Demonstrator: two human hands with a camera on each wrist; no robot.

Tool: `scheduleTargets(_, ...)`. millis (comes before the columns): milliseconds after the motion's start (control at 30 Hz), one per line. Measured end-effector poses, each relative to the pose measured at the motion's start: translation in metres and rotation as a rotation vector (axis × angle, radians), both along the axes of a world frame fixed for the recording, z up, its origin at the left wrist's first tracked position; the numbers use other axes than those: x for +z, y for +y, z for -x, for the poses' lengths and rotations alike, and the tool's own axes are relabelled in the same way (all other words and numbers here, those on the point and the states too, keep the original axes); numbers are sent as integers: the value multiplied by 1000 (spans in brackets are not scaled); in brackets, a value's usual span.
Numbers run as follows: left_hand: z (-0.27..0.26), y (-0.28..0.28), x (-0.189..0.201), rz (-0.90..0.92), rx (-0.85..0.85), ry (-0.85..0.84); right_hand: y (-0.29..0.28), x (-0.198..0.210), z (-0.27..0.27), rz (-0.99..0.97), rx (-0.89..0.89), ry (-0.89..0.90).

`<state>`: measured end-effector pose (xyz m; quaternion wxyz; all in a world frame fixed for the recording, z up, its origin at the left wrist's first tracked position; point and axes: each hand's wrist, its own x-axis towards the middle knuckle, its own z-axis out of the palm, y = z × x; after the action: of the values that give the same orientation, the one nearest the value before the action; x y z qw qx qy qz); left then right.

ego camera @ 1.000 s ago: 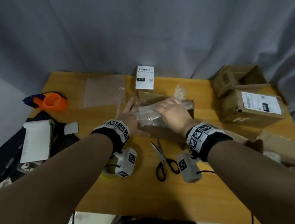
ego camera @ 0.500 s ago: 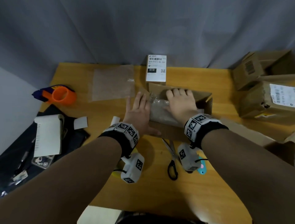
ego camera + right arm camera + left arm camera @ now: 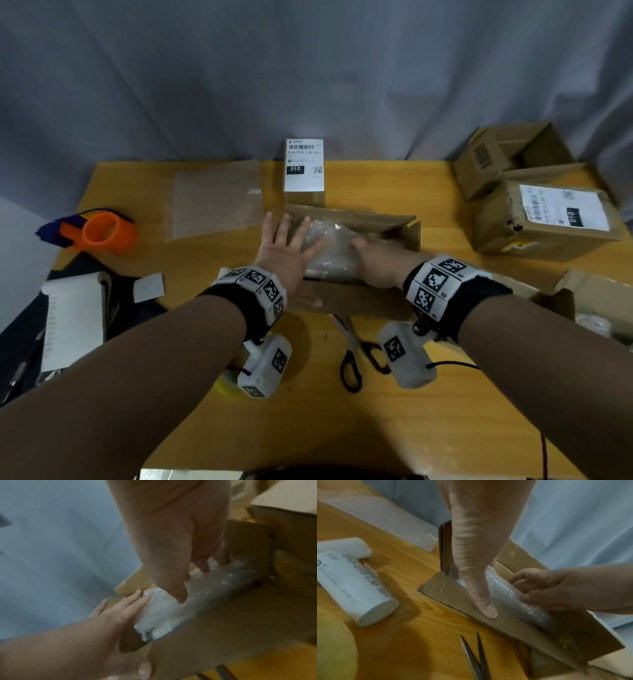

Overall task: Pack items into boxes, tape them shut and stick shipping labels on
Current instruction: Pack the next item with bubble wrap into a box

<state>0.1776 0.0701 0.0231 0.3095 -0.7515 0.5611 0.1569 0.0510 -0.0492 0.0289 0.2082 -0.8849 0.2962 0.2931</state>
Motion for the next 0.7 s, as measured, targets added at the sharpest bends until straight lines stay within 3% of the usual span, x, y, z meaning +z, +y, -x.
scheduleTargets(167,0,2,0,29,-228,116,-1,-23,18,-337,-217,-256)
scheduleTargets(300,-6,3,-4,-90,-154,157,-2,-33,17,-247,-58,-82)
scheduleTargets(467,-9,-11,-4,-197,-64,172,1,-20,12,82,-93,-144)
scheduleTargets(600,-14,-17,-8,-245,-24,213,-4,-33,10,-83,-123,93)
scheduleTargets(700,-13,-19,-14,-252,-47,190,-3,-45,7,-183,-186,158)
